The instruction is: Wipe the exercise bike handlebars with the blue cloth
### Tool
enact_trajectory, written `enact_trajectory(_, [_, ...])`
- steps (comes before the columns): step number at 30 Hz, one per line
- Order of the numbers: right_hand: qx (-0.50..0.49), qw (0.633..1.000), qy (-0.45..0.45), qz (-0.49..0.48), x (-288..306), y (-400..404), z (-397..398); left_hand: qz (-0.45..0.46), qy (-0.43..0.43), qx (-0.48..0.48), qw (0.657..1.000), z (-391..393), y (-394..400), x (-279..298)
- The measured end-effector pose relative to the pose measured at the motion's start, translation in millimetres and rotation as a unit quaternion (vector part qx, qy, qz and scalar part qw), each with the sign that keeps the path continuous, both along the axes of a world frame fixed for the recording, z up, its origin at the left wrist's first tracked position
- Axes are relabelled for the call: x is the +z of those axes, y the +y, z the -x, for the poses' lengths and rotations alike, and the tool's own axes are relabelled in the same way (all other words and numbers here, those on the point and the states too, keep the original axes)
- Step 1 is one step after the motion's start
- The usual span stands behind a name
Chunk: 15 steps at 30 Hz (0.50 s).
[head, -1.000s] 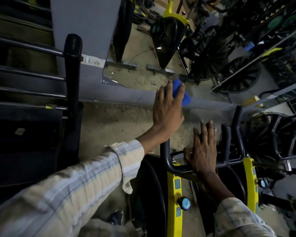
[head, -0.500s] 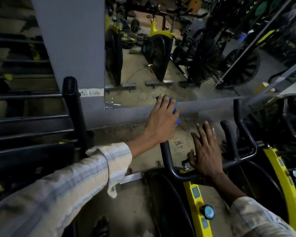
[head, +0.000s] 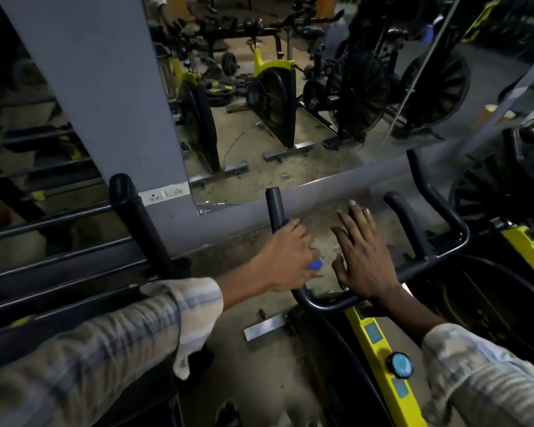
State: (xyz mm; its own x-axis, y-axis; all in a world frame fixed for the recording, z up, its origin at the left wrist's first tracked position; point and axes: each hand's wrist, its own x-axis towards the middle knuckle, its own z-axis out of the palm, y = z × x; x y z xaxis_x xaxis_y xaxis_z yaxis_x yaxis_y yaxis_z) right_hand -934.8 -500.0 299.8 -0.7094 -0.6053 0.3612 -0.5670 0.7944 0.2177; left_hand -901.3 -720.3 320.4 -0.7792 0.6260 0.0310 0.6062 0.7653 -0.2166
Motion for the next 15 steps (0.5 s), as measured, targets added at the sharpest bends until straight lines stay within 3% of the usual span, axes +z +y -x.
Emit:
enact_trajectory(7, [-0.017, 0.999, -0.016, -0.038, 2.2, -0.6, -1.6, -0.050, 0.011, 0.088, 0.995, -21.7, 12.8, -8.9])
enact_trajectory(12, [-0.007, 1.000, -0.012, -0.016, 2.7, 1.2, -1.5, -0.115, 0.019, 0.027, 0.993, -64.6, 33.5, -32.6])
enact_trajectory(15, [-0.005, 1.000, -0.019, -0.014, 2.3, 2.8, -1.3, -0.117, 0.029, 0.074, 0.990, -70.4, 36.5, -32.8])
